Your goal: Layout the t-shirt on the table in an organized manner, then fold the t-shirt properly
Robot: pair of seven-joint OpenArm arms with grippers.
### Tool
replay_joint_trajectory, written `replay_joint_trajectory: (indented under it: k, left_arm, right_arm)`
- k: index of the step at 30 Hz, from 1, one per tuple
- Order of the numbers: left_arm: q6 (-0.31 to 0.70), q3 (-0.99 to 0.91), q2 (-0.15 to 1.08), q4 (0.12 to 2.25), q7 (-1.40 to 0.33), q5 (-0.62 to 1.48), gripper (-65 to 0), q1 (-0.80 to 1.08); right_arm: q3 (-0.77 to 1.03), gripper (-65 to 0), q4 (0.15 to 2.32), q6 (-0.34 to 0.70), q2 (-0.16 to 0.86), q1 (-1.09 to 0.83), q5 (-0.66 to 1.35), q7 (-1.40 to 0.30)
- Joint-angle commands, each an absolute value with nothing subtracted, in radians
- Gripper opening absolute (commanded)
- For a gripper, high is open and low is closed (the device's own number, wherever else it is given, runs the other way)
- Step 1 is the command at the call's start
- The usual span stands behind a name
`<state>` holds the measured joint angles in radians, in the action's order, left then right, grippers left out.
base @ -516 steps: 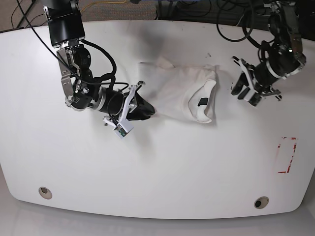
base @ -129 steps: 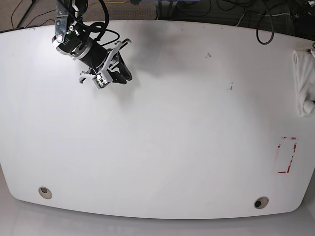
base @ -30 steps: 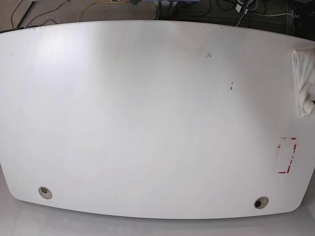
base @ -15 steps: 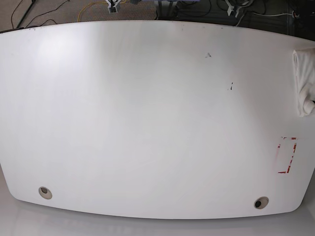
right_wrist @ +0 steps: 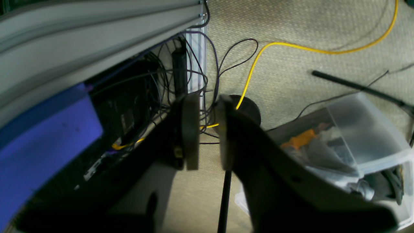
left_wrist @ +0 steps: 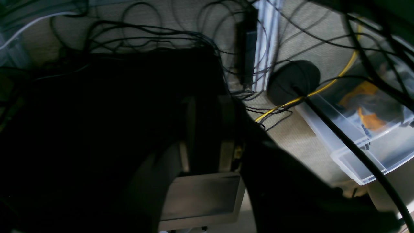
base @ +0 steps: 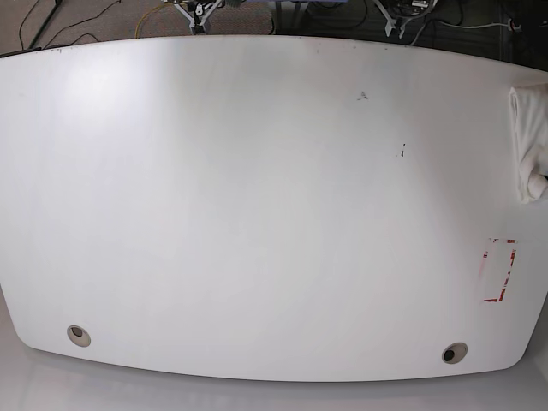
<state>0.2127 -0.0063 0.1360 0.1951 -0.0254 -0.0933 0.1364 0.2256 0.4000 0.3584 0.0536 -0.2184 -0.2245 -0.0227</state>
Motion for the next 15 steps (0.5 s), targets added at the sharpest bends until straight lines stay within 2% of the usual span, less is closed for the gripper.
replay_joint_trajectory:
  k: [1, 15]
  left_arm:
    - [0.206, -0.007, 0.148, 0.186, -0.025, -0.094, -55.0, 0.139]
    - [0.206, -0.007, 0.148, 0.188, -0.025, -0.094, -54.9, 0.139]
  right_arm:
    - [0.228, -55.6, 0.395, 0.363, 0.042, -0.217, -0.232, -0.016]
    - [0.228, -55.0, 0.395, 0.369, 0.036, -0.219, -0.234, -0.016]
